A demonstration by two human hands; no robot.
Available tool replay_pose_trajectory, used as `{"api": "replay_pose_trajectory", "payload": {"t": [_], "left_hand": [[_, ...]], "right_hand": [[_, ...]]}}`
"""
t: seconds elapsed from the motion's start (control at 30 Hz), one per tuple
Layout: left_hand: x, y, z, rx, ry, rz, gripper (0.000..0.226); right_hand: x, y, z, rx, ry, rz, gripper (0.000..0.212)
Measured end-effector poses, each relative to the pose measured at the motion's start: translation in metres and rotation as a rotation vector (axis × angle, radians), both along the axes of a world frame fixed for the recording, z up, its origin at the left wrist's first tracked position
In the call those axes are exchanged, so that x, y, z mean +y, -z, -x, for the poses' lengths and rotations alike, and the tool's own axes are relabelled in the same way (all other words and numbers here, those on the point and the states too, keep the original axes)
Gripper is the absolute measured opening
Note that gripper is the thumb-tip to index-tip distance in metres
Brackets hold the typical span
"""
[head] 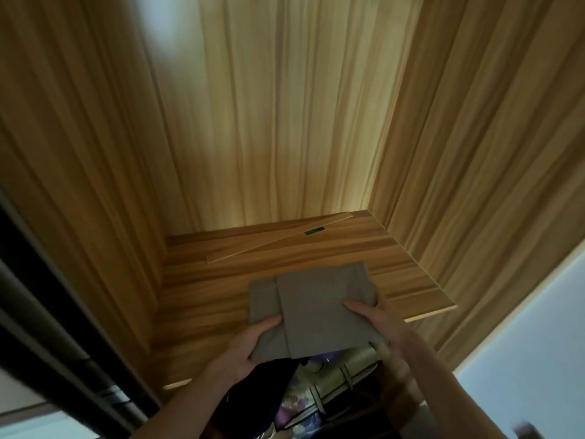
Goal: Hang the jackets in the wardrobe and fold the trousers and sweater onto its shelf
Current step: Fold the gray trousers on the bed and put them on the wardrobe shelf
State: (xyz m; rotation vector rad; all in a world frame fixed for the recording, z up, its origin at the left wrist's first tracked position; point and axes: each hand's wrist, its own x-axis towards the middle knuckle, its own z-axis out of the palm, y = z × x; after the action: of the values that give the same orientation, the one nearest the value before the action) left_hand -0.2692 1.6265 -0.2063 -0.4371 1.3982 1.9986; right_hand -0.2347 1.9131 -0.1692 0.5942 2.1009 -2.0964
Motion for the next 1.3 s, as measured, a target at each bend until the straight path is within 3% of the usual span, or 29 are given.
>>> {"api": "replay_pose_trajectory", "payload": {"t": [0.2, 0.5, 0.67, 0.8, 0.87, 1.03, 1.3], "left_hand": [[0.019, 0.017, 0.037, 0.224, -0.109, 0.112, 0.082], [0.043, 0.050, 0.082, 0.418, -0.205, 0.385, 0.072], [0.047, 0.071, 0.090, 0.486, -0.141, 0.668, 0.080], [0.048, 0.069, 0.098, 0.467, -0.040, 1.102, 0.085], [0.049, 0.066, 0.098, 0.478, -0.039, 1.202, 0.092], [0.050, 0.066, 0.090, 0.709, 0.036, 1.303, 0.081], [0.033, 0.040, 0.061, 0.905, 0.048, 1.125, 0.060]], "right_hand": [[0.017, 0.037, 0.066, 0.097, 0.048, -0.163, 0.072], [0.029, 0.084, 0.126, 0.181, 0.033, -0.302, 0.063], [0.027, 0.099, 0.136, 0.145, -0.002, -0.387, 0.067], [0.024, 0.110, 0.134, 0.151, 0.039, -0.508, 0.065], [0.023, 0.113, 0.131, 0.147, 0.063, -0.614, 0.066], [0.015, 0.114, 0.116, 0.210, 0.059, -0.836, 0.063], [0.002, 0.095, 0.072, 0.334, -0.011, -0.868, 0.059]]}}
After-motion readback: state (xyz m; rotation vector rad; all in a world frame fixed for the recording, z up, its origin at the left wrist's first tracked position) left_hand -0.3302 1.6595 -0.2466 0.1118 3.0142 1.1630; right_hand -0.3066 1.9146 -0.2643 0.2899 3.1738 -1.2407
